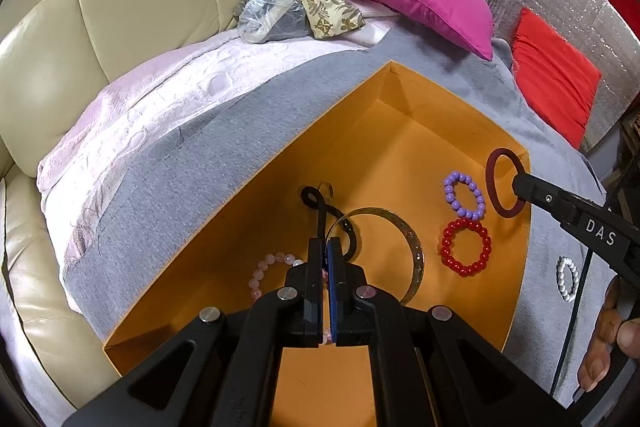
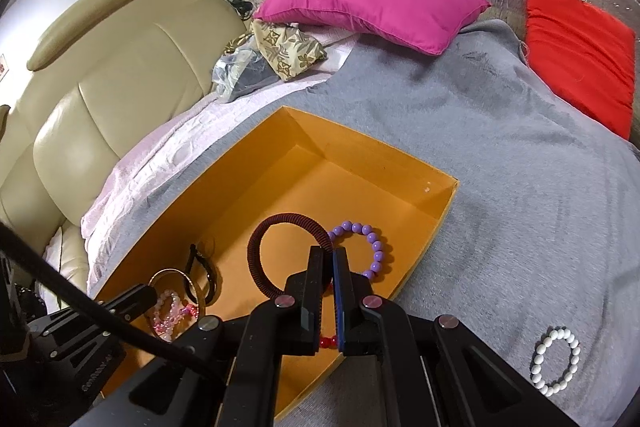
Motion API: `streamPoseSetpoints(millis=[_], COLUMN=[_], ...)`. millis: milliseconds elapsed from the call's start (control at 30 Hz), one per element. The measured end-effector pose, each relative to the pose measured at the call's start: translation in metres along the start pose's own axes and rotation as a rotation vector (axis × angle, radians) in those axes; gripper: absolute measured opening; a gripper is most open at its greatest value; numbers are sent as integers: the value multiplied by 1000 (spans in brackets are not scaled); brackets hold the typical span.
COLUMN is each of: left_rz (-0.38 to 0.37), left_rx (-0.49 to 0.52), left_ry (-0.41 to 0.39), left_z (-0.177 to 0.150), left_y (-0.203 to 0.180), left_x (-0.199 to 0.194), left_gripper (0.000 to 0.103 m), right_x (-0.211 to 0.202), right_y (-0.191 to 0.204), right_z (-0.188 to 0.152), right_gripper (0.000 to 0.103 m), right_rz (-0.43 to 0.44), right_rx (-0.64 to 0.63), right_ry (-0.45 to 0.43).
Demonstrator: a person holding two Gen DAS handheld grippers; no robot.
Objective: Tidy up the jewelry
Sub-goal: 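Lower the maroon bracelet and silver bangle into the orange box with both tools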
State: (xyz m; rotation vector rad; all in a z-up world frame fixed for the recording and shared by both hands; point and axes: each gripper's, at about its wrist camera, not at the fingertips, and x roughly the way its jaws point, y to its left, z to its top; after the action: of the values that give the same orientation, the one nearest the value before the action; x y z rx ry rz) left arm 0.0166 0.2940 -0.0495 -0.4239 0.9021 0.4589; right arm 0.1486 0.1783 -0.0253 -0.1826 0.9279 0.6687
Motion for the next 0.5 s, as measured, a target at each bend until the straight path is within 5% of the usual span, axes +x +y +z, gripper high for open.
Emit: streamPoseSetpoints(millis=[500], left_rz=[2], left_rx=[-1], left_ry=[-3], left_z=[1], left_y=[1], left_x=[0], left_gripper=[2], right_x=[7], right_y=[0], right_z=[3], right_gripper=[5], right_rz=[-4], right_rx=[-2], right_ry=[9])
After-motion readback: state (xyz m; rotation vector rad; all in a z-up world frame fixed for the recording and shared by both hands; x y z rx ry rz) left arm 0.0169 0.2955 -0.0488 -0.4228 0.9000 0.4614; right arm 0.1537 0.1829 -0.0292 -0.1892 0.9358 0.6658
